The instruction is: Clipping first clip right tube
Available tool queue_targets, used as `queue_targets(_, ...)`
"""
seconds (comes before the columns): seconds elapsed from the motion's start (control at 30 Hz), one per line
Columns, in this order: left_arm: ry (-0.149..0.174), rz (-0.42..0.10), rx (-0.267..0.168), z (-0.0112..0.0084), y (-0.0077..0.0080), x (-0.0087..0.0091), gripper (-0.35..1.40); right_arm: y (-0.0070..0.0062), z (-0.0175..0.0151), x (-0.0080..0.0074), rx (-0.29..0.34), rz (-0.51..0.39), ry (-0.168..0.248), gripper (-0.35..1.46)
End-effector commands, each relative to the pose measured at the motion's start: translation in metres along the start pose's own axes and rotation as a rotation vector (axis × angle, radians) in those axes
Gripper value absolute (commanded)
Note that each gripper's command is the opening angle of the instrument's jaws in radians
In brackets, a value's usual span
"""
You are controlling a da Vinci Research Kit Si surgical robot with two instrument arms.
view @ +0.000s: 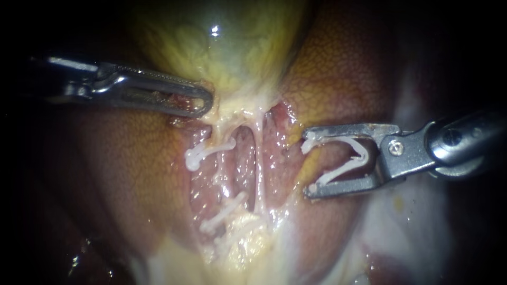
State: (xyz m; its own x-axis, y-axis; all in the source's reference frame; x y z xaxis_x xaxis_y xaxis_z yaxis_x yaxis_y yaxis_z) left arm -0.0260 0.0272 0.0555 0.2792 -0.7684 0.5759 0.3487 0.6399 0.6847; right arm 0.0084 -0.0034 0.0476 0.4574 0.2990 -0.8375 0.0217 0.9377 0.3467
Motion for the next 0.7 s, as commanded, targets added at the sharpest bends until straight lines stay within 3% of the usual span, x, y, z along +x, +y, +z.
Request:
queue_targets(0.03,0.0,0.0,-0.001,0.0,0.0,0.0,-0.35,0.0,0.0,0.0,0.0,0.0,0.0,0.5)
queue_targets(0.37,0.005,-0.012,0.0,-0.0022,-0.001,-0.0021,-0.35,0.0,0.0001,0.0,0.0,0.0,0.0,0.5)
queue_targets(0.7,-0.027,-0.014,-0.031,-0.0062,-0.0008,-0.0043,-0.35,0.0,0.0001,0.0,-0.001,0.0,0.0,0.5)
